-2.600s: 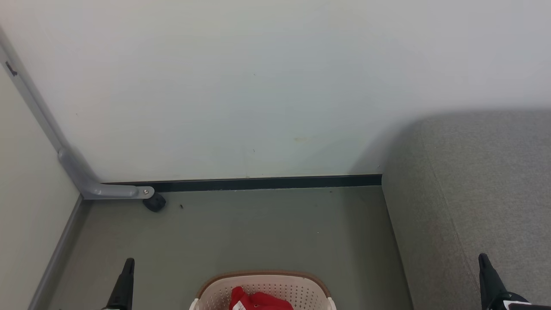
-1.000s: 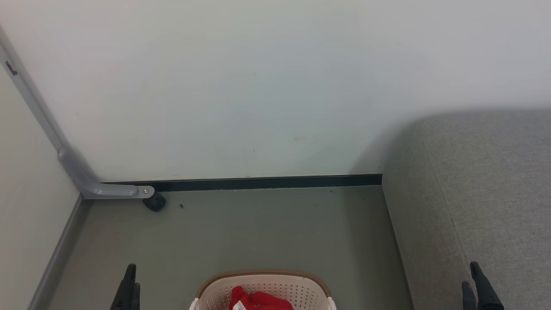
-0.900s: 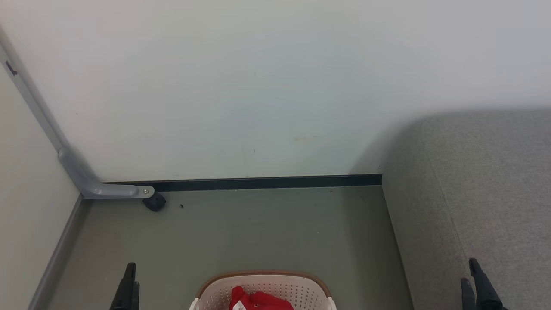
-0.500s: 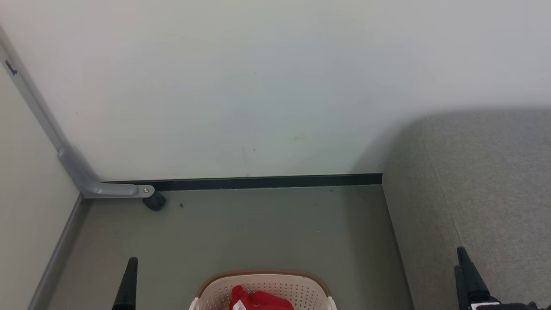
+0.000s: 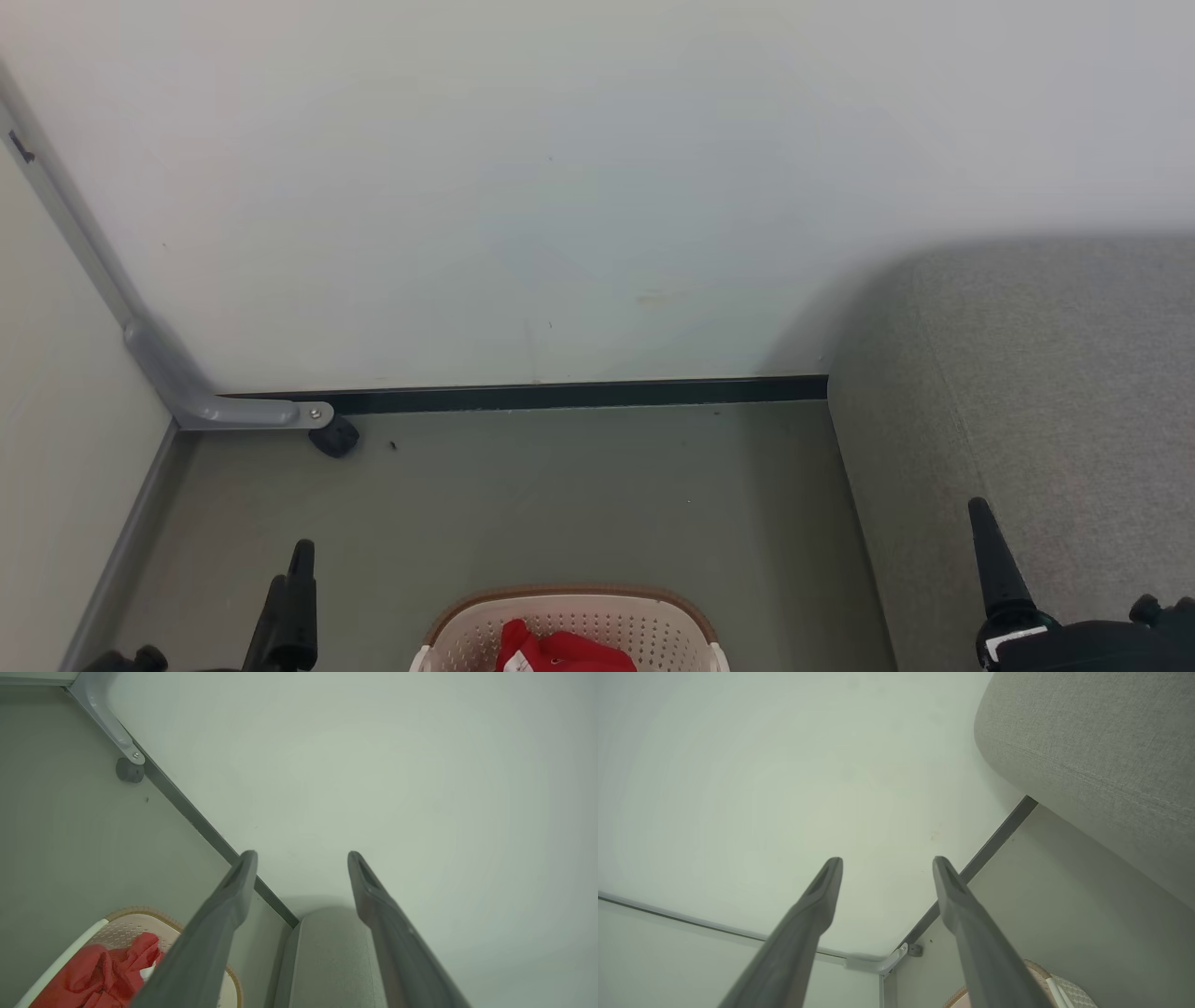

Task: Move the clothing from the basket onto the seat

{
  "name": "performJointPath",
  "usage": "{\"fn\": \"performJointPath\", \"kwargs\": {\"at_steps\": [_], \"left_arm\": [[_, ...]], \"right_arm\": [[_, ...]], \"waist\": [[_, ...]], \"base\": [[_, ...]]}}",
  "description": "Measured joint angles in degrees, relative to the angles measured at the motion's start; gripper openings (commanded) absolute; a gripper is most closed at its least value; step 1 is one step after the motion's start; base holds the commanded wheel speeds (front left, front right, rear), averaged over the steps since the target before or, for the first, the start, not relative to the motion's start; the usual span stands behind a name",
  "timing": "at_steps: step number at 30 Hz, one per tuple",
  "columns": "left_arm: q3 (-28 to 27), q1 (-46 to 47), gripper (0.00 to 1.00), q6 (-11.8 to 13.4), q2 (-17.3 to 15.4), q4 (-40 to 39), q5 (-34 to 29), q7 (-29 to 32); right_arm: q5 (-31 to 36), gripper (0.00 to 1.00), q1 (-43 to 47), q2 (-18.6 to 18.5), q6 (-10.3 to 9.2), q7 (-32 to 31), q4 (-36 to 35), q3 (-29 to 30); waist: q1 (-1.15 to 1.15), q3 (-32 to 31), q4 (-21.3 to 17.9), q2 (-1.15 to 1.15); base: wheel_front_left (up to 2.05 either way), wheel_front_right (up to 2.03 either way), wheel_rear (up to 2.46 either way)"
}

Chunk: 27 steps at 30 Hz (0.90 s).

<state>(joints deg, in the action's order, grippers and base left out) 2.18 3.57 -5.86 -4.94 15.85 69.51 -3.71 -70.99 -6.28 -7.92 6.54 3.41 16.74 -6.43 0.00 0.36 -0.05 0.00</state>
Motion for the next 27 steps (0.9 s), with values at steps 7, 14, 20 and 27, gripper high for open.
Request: {"fn": "performJointPath", "kwargs": {"at_steps": [7, 14, 20, 27], "left_arm": [[2.19, 0.89, 1.00, 2.09, -1.67, -0.08, -9.89, -1.49], [4.46, 0.91, 1.00, 3.42, -2.54, 0.12, -17.27, -2.99], [6.01, 1.04, 1.00, 4.33, -3.57, 0.16, -22.94, -4.08], [6.73, 1.33, 1.00, 4.86, -3.85, 0.25, -27.77, -5.56]], "right_arm": [[7.69, 1.00, -1.48, -1.69, -0.57, 1.75, 0.25, -3.50], [14.61, 1.00, -1.99, -3.25, -1.64, 3.02, 0.92, -6.56], [19.23, 1.00, -2.90, -3.94, -2.59, 4.35, 1.77, -8.57], [24.19, 1.00, -4.01, -4.35, -3.11, 5.90, 2.03, -10.62]], "waist": [[0.00, -0.06, -0.04, 0.00], [0.00, -0.12, -0.10, 0.00], [0.00, -0.17, -0.18, 0.00], [0.00, -0.22, -0.23, 0.00]], "base": [[0.00, 0.00, 0.00], [0.00, 0.00, 0.00], [0.00, 0.00, 0.00], [0.00, 0.00, 0.00]]}}
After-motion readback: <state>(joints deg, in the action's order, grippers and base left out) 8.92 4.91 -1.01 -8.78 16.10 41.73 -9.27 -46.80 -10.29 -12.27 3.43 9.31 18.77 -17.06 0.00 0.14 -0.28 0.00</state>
